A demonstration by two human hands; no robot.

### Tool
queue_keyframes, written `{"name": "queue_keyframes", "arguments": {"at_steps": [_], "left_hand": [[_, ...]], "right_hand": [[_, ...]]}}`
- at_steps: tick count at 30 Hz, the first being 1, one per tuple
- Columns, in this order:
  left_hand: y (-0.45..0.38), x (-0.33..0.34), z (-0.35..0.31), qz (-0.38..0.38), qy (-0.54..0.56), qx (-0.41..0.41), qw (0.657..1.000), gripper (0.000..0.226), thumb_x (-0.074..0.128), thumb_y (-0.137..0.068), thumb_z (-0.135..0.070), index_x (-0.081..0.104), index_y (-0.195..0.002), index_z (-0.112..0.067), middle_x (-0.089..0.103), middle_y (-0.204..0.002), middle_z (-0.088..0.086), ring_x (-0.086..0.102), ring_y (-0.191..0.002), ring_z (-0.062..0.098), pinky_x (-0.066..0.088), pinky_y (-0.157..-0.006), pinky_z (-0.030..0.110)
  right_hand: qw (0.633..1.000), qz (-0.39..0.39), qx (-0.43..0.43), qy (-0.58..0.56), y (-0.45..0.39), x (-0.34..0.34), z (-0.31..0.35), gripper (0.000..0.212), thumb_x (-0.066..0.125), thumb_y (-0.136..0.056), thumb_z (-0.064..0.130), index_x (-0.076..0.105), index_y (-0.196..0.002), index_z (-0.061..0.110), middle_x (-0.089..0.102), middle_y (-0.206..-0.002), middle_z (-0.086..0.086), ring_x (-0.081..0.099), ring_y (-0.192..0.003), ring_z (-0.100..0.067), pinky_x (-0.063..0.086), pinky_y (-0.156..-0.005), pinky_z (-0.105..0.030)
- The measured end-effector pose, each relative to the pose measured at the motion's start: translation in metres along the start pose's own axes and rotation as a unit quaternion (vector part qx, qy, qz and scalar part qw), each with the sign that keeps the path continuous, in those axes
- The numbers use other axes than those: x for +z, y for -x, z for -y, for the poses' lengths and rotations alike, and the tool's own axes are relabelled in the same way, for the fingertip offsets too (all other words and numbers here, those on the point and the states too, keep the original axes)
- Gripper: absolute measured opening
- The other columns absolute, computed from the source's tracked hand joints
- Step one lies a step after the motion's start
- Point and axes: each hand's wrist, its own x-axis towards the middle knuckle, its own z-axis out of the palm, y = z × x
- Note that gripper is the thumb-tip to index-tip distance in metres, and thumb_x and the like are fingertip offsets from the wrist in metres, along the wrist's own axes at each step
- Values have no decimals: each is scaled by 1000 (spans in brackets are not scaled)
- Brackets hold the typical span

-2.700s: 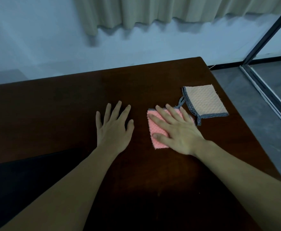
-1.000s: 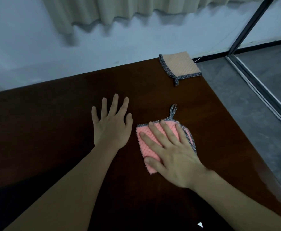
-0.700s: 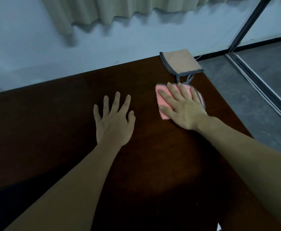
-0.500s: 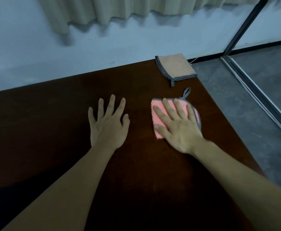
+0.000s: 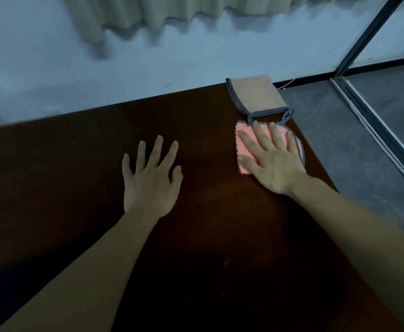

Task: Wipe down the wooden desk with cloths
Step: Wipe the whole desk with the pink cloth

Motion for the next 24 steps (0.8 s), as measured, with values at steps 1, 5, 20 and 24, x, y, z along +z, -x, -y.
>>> {"name": "queue_keyframes", "arguments": {"at_steps": [1, 5, 20, 24], "left_hand": [[0, 0, 0, -4, 4, 0, 1000, 59, 13, -104, -54, -9, -158, -46, -17, -168, -10, -20, -154, 23, -9, -124, 54], [0, -1, -1, 2, 5, -4, 1000, 59, 12, -104, -54, -8, -158, -46, -17, -168, -10, -20, -154, 22, -9, -124, 54], [4, 1, 0, -14, 2, -6, 1000, 58, 14, -104, -53, -4, -159, -46, -14, -168, -12, -19, -155, 20, -10, -124, 51], [2, 0, -1, -11, 7, -6, 1000, 58, 15, -105, -54, -2, -159, -46, -13, -169, -12, -18, -155, 19, -10, -124, 51]], "right_hand": [[1000, -4, -2, -1, 9, 2, 2, 76, -13, -85, 77, -20, -155, 47, -31, -163, 8, -30, -149, -26, -15, -121, -55], [999, 6, -41, 0, 64, 16, 5, 72, -17, -85, 76, -28, -150, 49, -36, -160, 12, -36, -146, -24, -22, -119, -51], [1000, 1, -10, 1, -2, -5, -31, 73, -4, -88, 78, -16, -155, 50, -26, -165, 9, -27, -151, -31, -14, -121, -59], [1000, -2, -15, -6, 51, 11, -17, 72, -17, -84, 78, -24, -151, 52, -31, -163, 10, -33, -147, -37, -17, -118, -64]]}}
